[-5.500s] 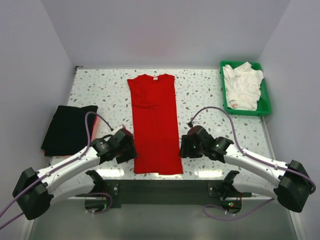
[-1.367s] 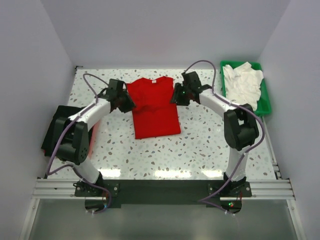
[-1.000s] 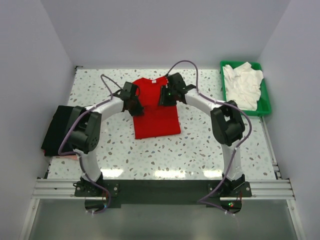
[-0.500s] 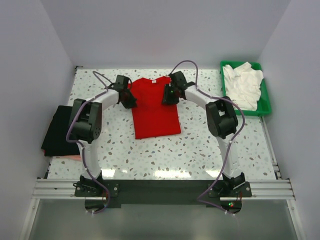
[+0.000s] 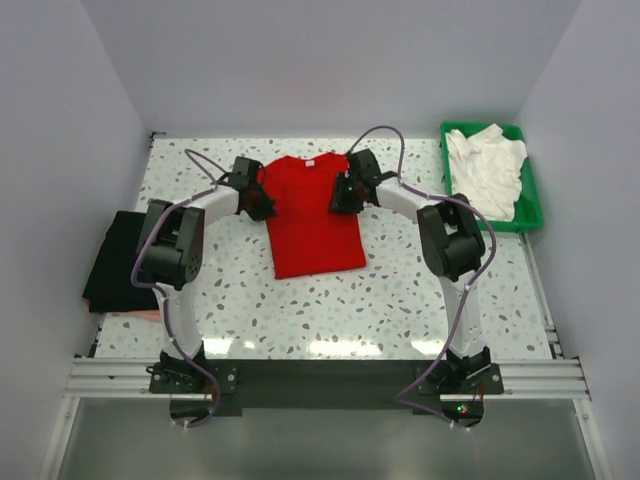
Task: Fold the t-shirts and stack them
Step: Fold the tshirt
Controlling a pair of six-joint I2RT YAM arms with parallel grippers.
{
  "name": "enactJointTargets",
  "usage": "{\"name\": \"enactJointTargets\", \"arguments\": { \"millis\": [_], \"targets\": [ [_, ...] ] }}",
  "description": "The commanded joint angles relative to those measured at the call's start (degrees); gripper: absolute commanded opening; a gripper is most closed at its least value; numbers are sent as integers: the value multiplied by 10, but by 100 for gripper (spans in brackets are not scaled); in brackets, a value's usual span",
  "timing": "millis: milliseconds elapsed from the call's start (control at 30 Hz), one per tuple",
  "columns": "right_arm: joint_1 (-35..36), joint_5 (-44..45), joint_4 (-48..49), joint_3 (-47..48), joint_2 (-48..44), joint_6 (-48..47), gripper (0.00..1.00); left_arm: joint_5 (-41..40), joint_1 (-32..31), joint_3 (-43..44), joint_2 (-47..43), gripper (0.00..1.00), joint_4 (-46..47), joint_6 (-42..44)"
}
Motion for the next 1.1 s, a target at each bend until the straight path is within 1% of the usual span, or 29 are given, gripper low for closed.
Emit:
{"name": "enactJointTargets", "arguments": {
  "millis": [0,100,133,267,333,400,433,567,600,667,800,933,1067],
  "targets": [
    [0,32,-16,-73,-30,11,40,-34,-17,-80,-27,0,-27,-15],
    [4,30,7,-163,-81,24,39,-34,-27,-133,-57,0,-5,-25],
    [3,28,14,-181,-81,28,39,-34,-31,-146,-66,0,-1,-26],
    [6,14,48,-271,-149,41,39,-34,-43,-204,-105,0,17,-30],
    [16,12,65,-326,-176,46,39,-35,-50,-233,-133,0,18,-31],
    [24,10,82,-362,-212,49,39,-35,-63,-268,-155,0,19,-33],
    [35,9,87,-391,-223,54,39,-35,-66,-280,-178,0,20,-38],
    [54,0,109,-459,-278,68,39,-35,-73,-343,-249,0,28,-43],
    [54,-3,111,-467,-286,69,39,-35,-73,-357,-271,0,27,-41],
    [54,-5,106,-472,-306,65,39,-34,-73,-359,-287,0,19,-35],
    [54,-6,63,-443,-341,53,40,-55,-68,-316,-316,0,-11,-19],
    [51,24,33,-400,-378,43,43,-58,-46,-279,-331,4,-32,-1],
    [33,20,30,-372,-387,43,43,-51,-26,-247,-317,7,-30,8]
  ]
}}
